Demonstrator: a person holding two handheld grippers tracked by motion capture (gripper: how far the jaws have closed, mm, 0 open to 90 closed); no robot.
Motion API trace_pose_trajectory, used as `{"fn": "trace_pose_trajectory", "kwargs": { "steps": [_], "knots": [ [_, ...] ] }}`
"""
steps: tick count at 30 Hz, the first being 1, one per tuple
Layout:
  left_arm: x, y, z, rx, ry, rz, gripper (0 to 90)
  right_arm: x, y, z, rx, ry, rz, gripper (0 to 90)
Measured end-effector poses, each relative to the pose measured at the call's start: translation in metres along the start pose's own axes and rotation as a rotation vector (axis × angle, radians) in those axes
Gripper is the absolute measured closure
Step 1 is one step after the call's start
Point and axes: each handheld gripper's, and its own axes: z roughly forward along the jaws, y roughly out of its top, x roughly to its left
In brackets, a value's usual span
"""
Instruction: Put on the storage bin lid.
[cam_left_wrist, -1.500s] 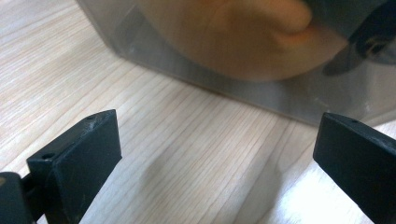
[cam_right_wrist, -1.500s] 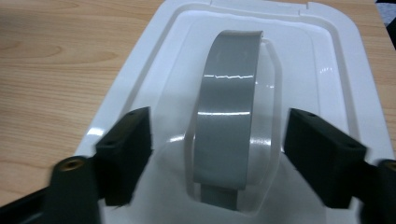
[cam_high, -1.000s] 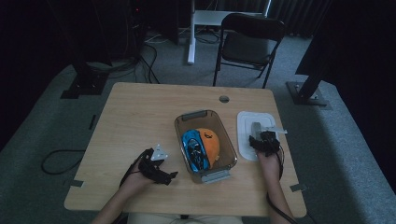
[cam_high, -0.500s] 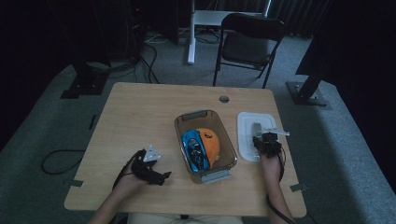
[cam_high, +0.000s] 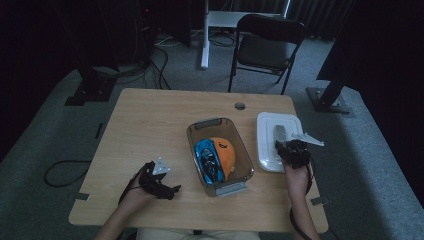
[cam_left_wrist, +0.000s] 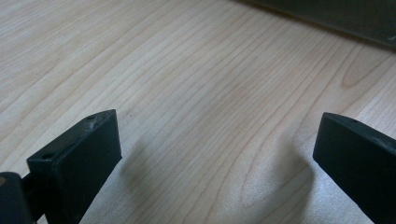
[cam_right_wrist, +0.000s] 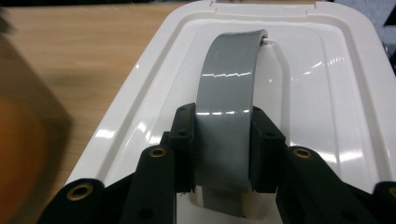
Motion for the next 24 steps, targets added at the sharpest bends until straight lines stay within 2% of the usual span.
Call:
{"fn": "trace_pose_trajectory", "kwargs": {
  "steps": [6, 10, 15, 21, 22, 24],
  "knots": [
    [0.001, -0.002, 0.002, 0.000, -0.005, -0.002, 1.6, 0.015, 0.012, -0.023, -0.043, 0.051, -0.020, 67.6],
    [0.003, -0.005, 0.002, -0.018, -0.026, -0.010, 1.6, 0.028, 0.021, -0.038, -0.072, 0.085, -0.041, 67.6],
    [0.002, -0.006, 0.002, -0.024, -0.025, -0.013, 1.6, 0.051, 0.031, -0.055, -0.092, 0.127, -0.086, 67.6],
    [0.001, -0.004, 0.004, -0.027, -0.021, -0.018, 1.6, 0.071, 0.034, -0.060, -0.090, 0.166, -0.119, 67.6],
    [0.001, -0.004, 0.004, -0.027, -0.020, -0.016, 1.7, 0.081, 0.034, -0.060, -0.089, 0.195, -0.132, 67.6],
    [0.001, -0.004, 0.004, -0.027, -0.020, -0.017, 1.7, 0.089, 0.034, -0.060, -0.085, 0.213, -0.146, 67.6]
  ]
}}
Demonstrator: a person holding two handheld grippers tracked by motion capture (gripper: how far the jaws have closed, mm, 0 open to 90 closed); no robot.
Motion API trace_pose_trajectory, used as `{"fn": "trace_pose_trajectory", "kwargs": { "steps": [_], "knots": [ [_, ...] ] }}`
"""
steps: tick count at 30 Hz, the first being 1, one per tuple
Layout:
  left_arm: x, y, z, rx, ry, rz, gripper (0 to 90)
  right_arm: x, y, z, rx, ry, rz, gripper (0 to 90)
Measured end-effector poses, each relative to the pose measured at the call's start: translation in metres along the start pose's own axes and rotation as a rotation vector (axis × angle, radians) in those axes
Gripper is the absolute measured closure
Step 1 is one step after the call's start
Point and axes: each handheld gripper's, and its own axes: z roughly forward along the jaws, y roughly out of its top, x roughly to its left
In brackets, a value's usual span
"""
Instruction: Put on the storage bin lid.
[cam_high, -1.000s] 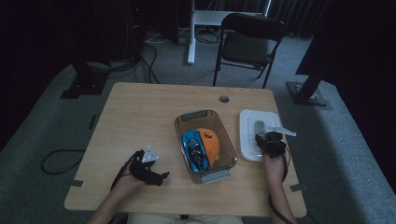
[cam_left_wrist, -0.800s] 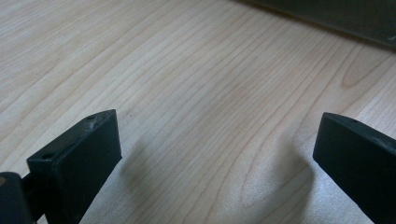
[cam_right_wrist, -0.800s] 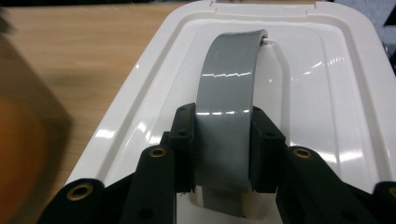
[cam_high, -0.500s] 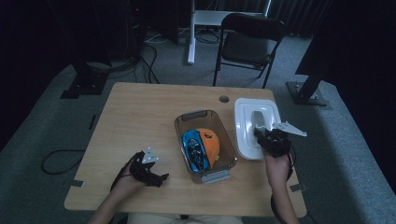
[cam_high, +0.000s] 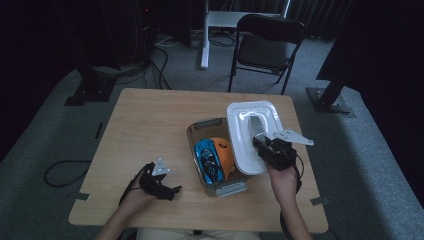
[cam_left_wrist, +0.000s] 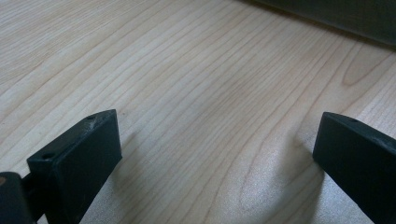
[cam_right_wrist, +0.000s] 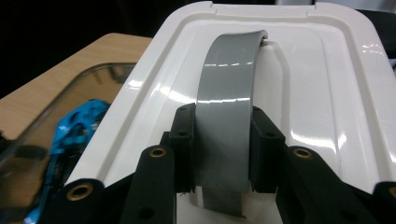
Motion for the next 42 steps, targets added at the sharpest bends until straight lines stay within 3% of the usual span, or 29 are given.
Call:
{"fn": "trace_pose_trajectory", "kwargs": {
  "steps": [16, 25, 40, 42],
  "knots": [
    [0.000, 0.000, 0.000, -0.001, 0.003, 0.000, 1.7, 0.048, 0.003, 0.022, 0.045, 0.110, -0.057, 67.6],
    [-0.001, 0.000, 0.000, -0.003, 0.005, -0.008, 1.7, 0.071, -0.004, 0.034, 0.089, 0.167, -0.082, 67.6],
    [-0.003, 0.001, 0.001, -0.002, 0.001, -0.004, 1.7, 0.090, -0.010, 0.041, 0.148, 0.163, -0.090, 67.4],
    [-0.004, 0.001, 0.001, -0.001, 0.000, -0.001, 1.7, 0.093, -0.013, 0.043, 0.149, 0.143, -0.105, 67.5]
  ]
}}
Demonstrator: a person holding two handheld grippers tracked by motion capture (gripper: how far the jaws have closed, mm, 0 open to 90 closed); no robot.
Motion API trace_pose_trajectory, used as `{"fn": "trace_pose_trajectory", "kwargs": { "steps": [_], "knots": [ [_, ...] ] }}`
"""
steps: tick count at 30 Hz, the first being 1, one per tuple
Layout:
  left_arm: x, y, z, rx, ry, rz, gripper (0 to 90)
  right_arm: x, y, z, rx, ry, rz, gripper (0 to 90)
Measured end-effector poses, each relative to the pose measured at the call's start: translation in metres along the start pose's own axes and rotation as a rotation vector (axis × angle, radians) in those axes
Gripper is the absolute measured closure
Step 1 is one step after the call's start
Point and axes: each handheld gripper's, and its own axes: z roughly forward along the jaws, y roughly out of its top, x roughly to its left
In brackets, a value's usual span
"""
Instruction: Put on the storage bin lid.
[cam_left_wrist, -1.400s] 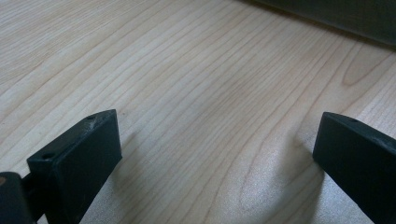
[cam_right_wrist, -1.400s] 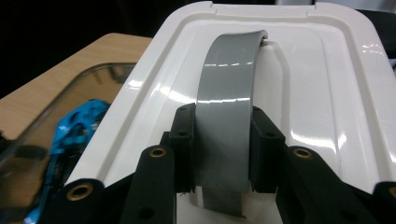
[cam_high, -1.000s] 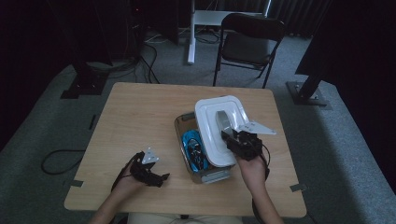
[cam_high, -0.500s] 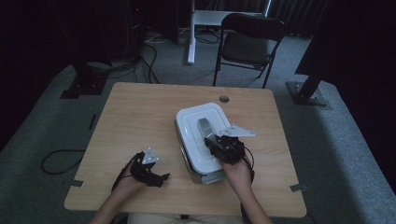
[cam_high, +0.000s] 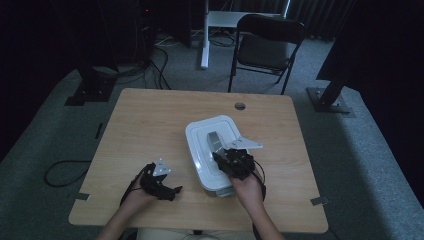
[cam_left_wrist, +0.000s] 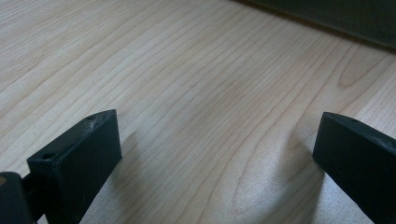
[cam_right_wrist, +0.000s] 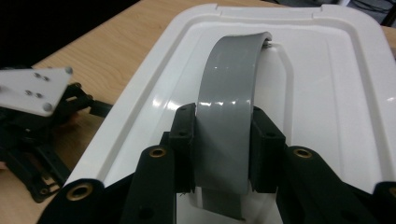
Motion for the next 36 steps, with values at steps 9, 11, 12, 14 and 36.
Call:
{"fn": "trace_pose_trajectory", "kwargs": {
  "steps": [9, 11, 12, 14, 36],
  "knots": [
    [-0.001, 0.001, 0.001, -0.002, 0.002, -0.005, 1.7, -0.005, 0.000, -0.006, -0.050, 0.048, 0.009, 47.5],
    [-0.001, 0.001, 0.001, -0.002, 0.003, -0.006, 1.7, -0.009, 0.000, -0.009, -0.067, 0.051, 0.016, 42.6],
    [-0.001, 0.002, 0.002, -0.002, 0.003, -0.007, 1.7, -0.012, 0.000, -0.011, -0.072, 0.051, 0.021, 39.5],
    [-0.002, 0.002, 0.002, -0.003, 0.004, -0.009, 1.7, -0.019, 0.000, -0.013, -0.082, 0.050, 0.034, 36.3],
    [0.001, 0.015, 0.006, -0.010, 0.013, -0.004, 1.7, -0.108, -0.024, -0.030, -0.166, -0.239, 0.021, 13.6]
  ]
}}
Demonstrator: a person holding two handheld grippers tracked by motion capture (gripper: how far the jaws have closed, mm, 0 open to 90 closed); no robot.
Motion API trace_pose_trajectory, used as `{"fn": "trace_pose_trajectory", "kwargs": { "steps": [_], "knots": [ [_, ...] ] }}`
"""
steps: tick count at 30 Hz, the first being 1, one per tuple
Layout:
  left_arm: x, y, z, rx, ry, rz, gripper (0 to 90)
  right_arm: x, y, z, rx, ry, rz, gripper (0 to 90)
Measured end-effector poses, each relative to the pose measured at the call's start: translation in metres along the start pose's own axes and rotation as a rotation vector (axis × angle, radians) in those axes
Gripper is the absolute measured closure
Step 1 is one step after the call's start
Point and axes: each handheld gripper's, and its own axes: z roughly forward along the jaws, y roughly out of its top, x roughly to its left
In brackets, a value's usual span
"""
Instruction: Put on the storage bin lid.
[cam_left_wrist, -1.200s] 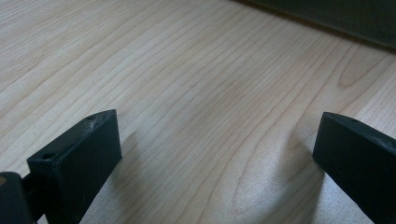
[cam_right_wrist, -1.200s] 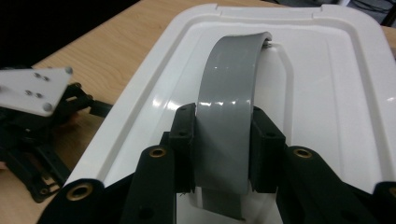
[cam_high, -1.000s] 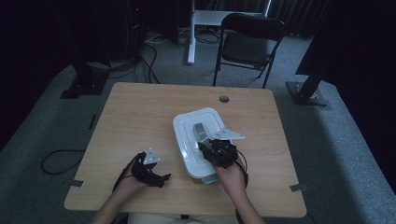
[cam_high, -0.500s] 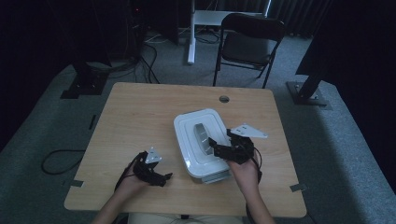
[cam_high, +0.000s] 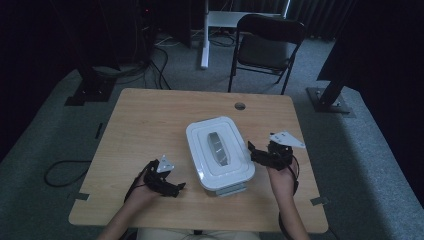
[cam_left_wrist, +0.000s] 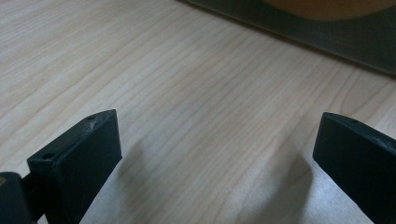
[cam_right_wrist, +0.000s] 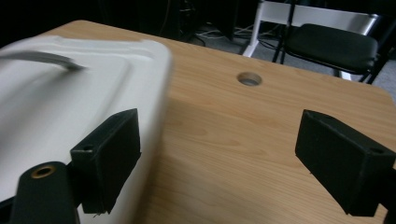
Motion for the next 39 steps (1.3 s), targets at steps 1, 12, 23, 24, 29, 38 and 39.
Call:
{"fn": "trace_pose_trajectory", "kwargs": {
  "steps": [1, 12, 23, 24, 29, 38, 39],
  "knots": [
    [0.001, 0.001, 0.000, -0.001, 0.000, 0.001, 1.7, -0.005, -0.003, 0.001, -0.011, -0.004, 0.004, 13.5],
    [0.008, 0.020, 0.007, -0.021, 0.015, -0.010, 1.7, -0.037, -0.041, 0.028, 0.052, -0.053, 0.059, 13.2],
    [0.013, 0.034, 0.022, -0.024, 0.026, -0.018, 1.7, -0.025, -0.073, 0.052, 0.127, 0.035, 0.068, 13.2],
    [0.013, 0.035, 0.023, -0.023, 0.023, -0.018, 1.7, -0.023, -0.074, 0.054, 0.142, 0.033, 0.054, 13.2],
    [0.015, 0.042, 0.023, -0.040, 0.022, -0.020, 1.7, -0.010, -0.079, 0.056, 0.153, 0.078, 0.029, 13.1],
    [0.017, 0.052, 0.021, -0.034, 0.034, 0.008, 1.7, 0.000, -0.085, 0.053, 0.161, 0.153, 0.050, 15.7],
    [0.018, 0.052, 0.021, -0.034, 0.036, 0.004, 1.7, 0.001, -0.085, 0.052, 0.161, 0.155, 0.041, 16.1]
  ]
}}
